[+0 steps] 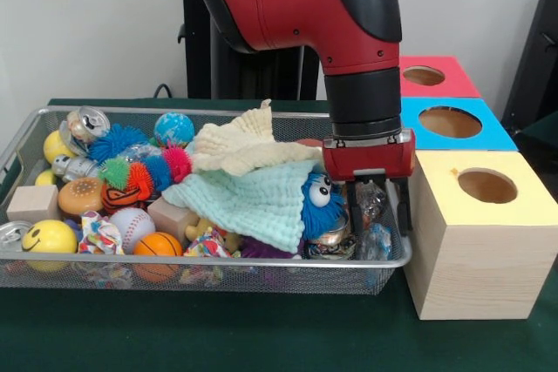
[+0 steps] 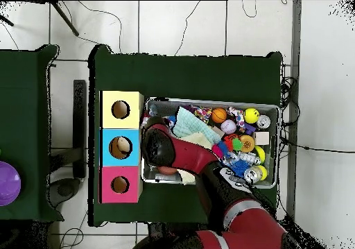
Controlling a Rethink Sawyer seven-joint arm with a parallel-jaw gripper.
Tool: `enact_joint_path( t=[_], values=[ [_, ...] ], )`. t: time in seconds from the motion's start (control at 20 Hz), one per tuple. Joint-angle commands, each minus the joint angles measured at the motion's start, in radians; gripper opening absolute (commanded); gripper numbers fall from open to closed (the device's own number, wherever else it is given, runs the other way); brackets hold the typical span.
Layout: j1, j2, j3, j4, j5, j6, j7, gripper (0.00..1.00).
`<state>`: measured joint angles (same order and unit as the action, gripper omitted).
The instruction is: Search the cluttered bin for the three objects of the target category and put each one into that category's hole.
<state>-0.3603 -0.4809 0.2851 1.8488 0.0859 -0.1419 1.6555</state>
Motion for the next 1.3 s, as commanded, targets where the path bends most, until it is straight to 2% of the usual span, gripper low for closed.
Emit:
enact_joint_path(
  t=[0.05,0.2,0.6,1.1,1.3],
  values=[
    [-0.009,0.056,0.036,0.054,-0.030,-0.019,0.203,1.00],
    [0.006,0.053,0.023,0.052,-0.019,-0.023,0.209,1.00],
    [-0.028,0.052,0.040,0.057,-0.045,-0.003,0.185,1.00],
    [-0.136,0.081,0.102,0.046,-0.148,0.027,0.131,1.00],
    [-0.152,0.088,0.110,0.045,-0.174,0.025,0.134,1.00]
  ],
)
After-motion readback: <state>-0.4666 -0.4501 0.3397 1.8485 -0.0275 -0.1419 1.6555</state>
